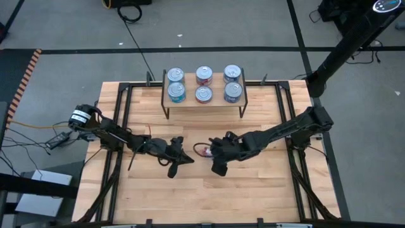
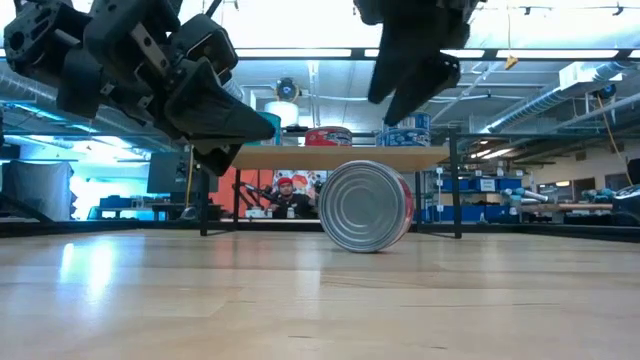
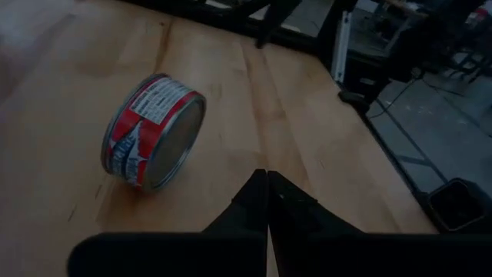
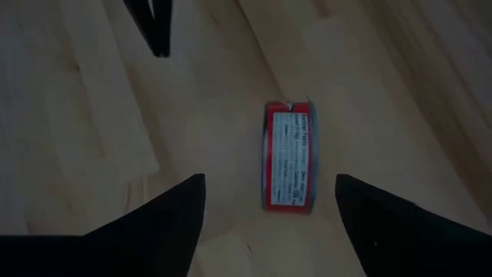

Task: Stack canned seafood by type on shelf
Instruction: Stack the red tuna can on top of the other red tuna can on the shelf

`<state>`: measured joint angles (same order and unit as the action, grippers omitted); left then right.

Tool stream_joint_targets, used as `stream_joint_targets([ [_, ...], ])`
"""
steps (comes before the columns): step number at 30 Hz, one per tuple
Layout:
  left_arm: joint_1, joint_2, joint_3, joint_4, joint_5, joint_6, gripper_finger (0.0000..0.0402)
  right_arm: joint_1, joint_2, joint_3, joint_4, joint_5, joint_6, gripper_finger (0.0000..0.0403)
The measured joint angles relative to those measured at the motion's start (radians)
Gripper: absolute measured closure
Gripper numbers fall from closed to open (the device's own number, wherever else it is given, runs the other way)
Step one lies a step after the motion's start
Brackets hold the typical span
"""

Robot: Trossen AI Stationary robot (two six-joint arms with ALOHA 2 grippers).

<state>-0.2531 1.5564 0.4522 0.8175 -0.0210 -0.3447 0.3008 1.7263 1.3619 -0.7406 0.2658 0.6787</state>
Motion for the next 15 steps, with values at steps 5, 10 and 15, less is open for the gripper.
stream_joint_targets([
  [5,-0.02,0.0,0.0,-0.002,-0.033,0.0,0.0395,-0.001,0.077,0.058,-0.019,-0.006,-0.014,0.0077],
  [10,-0.039,0.0,0.0,-0.002,-0.062,0.0,0.0395,-0.013,0.124,0.064,-0.028,0.009,-0.016,0.0057],
  [15,-0.051,0.0,0.0,-0.002,-0.064,0.0,0.0395,-0.022,0.157,0.064,-0.024,0.03,-0.045,0.0056],
])
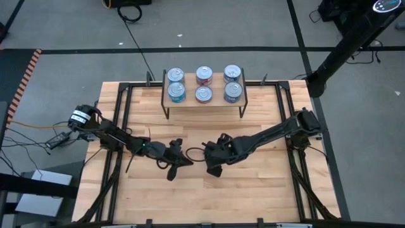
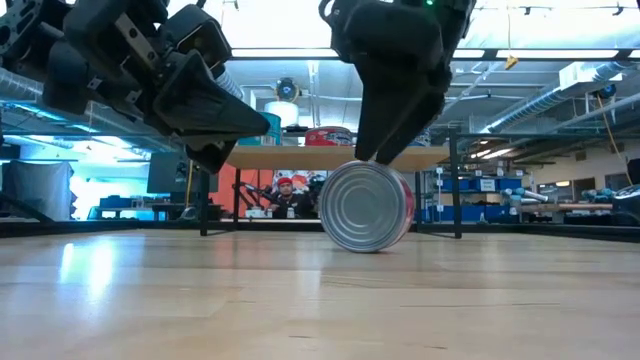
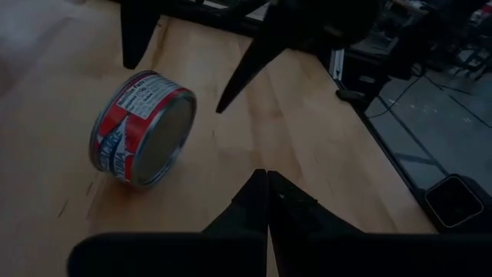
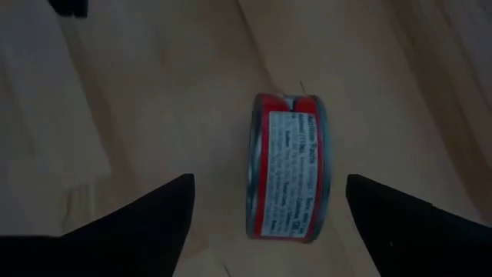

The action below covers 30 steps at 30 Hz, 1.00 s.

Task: Stack canned seafood by type on shelf
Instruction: Stack the red tuna can on top of the other red tuna can on the shelf

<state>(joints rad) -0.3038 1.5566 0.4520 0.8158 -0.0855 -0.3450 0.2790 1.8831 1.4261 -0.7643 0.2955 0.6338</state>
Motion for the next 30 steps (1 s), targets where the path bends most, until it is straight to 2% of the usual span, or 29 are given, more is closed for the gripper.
stream_joint_targets([
  [4,-0.001,0.0,0.0,0.0,0.0,-0.003,0.0395,-0.007,0.028,-0.001,0.006,0.001,-0.008,0.0064],
  [8,0.0,0.0,0.0,0.0,-0.002,-0.004,0.0395,-0.012,0.045,-0.001,0.018,0.001,-0.006,0.0093],
  [12,0.0,0.0,0.0,-0.002,-0.002,-0.006,0.0395,-0.012,0.048,-0.001,0.023,0.001,-0.001,0.0145],
  [19,0.0,0.0,0.0,-0.005,-0.002,-0.005,0.0395,-0.013,0.025,-0.001,0.01,0.015,-0.053,0.0258],
  [25,0.0,0.0,0.0,-0.011,-0.013,-0.004,0.0395,-0.012,-0.049,-0.002,-0.003,0.075,-0.164,0.0258],
  [30,0.0,0.0,0.0,-0.024,-0.024,-0.001,0.0395,-0.015,-0.146,-0.002,-0.002,0.225,-0.329,0.0258],
])
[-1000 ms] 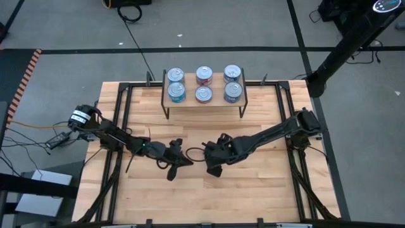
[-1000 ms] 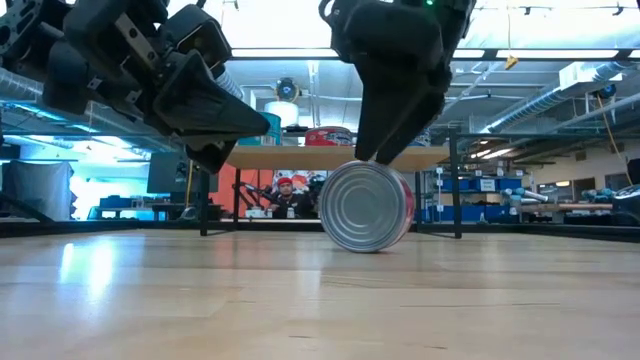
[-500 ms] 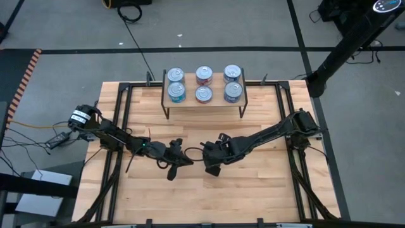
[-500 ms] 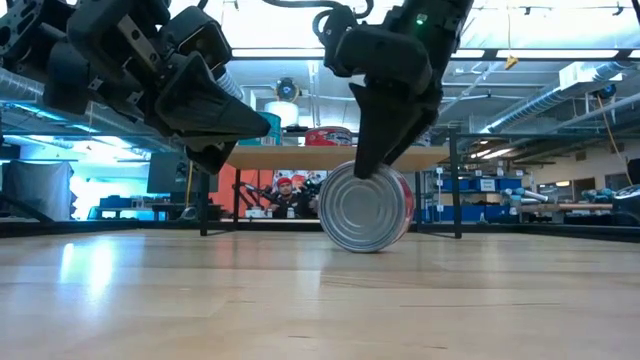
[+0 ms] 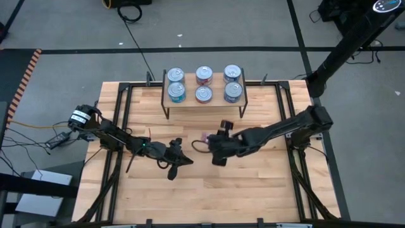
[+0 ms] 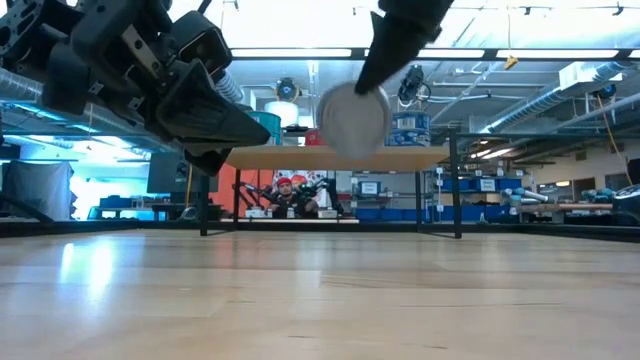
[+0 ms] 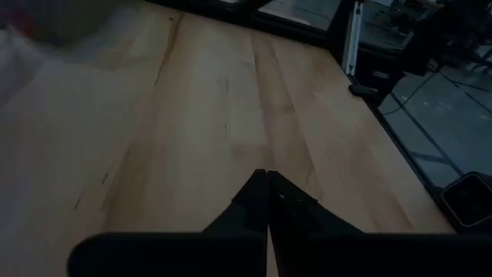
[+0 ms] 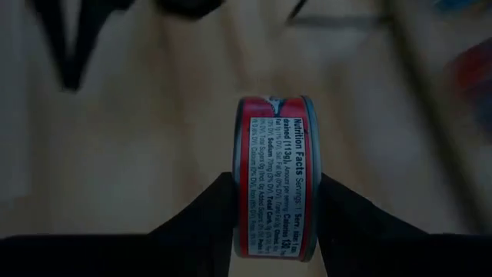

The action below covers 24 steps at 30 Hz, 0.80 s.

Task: Stack canned seafood by type on shelf
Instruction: Stack the red tuna can on top of the other red tuna can on the shelf

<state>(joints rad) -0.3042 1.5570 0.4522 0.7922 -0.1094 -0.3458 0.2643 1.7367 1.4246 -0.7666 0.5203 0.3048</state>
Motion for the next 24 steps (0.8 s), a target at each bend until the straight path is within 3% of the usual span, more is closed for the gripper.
stream_joint_targets([
  [6,0.0,0.0,0.0,-0.007,-0.017,0.003,0.0395,-0.05,-0.074,0.0,0.041,0.202,-0.295,0.0258],
  [11,0.0,0.0,0.0,-0.007,-0.029,0.004,0.0395,-0.134,-0.08,0.0,0.174,0.302,-0.6,0.0258],
  [18,0.0,0.0,0.0,-0.009,-0.034,0.003,0.0395,-0.265,-0.08,0.0,0.363,0.326,-0.882,0.0258],
  [24,0.0,0.0,0.0,-0.012,-0.036,0.002,0.0395,-0.326,-0.062,0.0,0.437,0.24,-0.981,0.0258],
])
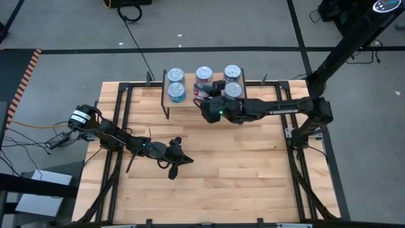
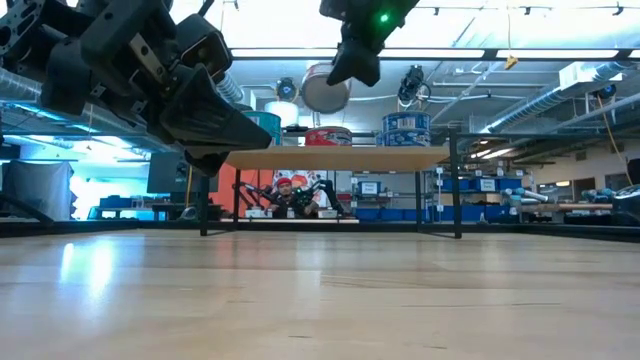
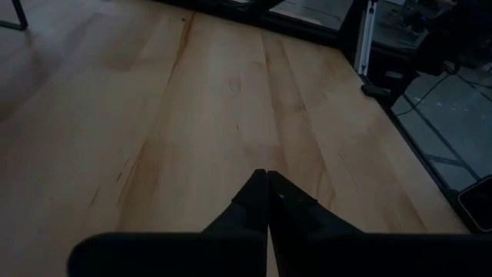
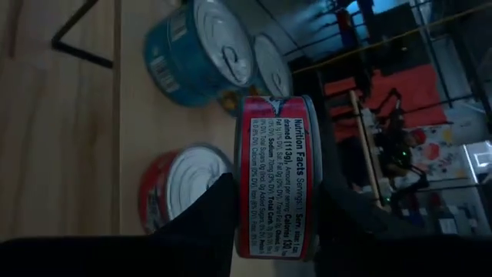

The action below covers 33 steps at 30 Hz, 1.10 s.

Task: Stack canned seafood by type on shelf
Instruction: Stack the red tuna can on top of the other red tuna can on the shelf

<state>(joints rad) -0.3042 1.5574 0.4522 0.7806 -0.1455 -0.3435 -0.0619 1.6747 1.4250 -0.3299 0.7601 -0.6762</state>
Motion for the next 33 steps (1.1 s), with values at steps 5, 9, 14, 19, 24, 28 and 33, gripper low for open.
stream_joint_targets([
  [5,0.0,0.0,0.0,-0.01,-0.002,0.0,0.0395,-0.015,0.031,0.0,0.005,-0.02,-0.035,0.0258],
  [9,0.0,0.0,0.0,-0.034,-0.002,-0.001,0.0395,-0.032,0.046,0.0,-0.001,-0.029,-0.035,0.0258],
  [14,0.0,0.0,0.0,-0.045,-0.002,-0.002,0.0395,-0.053,0.05,0.001,-0.017,-0.026,-0.034,0.0258],
  [19,0.0,0.0,0.0,-0.04,-0.002,-0.003,0.0395,-0.061,0.055,0.0,-0.037,-0.045,-0.004,0.0233],
  [24,0.0,0.0,0.0,-0.04,-0.001,-0.004,0.0395,-0.064,0.056,0.001,-0.067,-0.071,0.028,0.022],
  [28,0.0,0.0,0.0,-0.04,-0.001,-0.008,0.0395,-0.064,0.057,0.0,-0.088,-0.082,0.029,0.0219],
  [33,0.0,0.0,0.0,-0.04,-0.001,-0.009,0.0395,-0.064,0.057,0.0,-0.084,-0.104,0.046,0.0207],
])
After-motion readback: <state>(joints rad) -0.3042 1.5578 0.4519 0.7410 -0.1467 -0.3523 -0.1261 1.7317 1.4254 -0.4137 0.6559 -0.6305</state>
